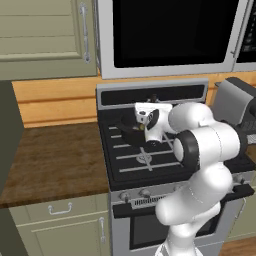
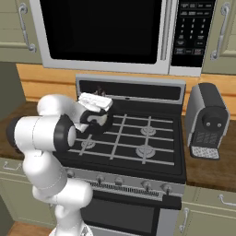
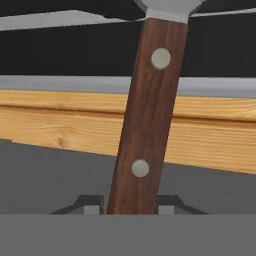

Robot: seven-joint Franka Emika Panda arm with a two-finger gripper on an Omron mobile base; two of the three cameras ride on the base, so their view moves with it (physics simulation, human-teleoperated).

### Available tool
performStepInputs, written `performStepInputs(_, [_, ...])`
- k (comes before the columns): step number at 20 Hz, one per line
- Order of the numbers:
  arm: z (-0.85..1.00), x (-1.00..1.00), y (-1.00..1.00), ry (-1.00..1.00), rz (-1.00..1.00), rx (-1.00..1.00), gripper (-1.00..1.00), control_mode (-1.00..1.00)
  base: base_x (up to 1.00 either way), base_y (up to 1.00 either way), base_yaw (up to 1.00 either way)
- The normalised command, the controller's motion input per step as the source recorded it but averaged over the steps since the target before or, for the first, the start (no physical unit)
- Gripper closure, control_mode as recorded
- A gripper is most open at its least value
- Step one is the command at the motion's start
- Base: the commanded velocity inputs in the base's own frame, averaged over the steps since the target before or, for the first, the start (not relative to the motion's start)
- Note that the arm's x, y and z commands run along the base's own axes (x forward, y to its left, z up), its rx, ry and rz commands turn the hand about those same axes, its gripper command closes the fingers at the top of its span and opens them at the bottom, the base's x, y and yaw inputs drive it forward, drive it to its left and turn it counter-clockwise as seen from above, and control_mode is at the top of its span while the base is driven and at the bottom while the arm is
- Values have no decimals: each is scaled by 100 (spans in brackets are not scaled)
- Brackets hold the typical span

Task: Put the onion and sweet potato in the pot. Retrieve the spatula and lightly stir the vegetables in the pot.

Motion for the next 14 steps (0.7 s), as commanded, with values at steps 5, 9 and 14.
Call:
performStepInputs(5, [-70, 0, 8, 0, 0, -16, 100, -100, 0, 0, 0])
performStepInputs(9, [-14, 0, 32, 18, 0, 0, 100, -100, 0, 0, 0])
performStepInputs(14, [0, 0, 22, 42, 0, 0, 100, -100, 0, 0, 0])
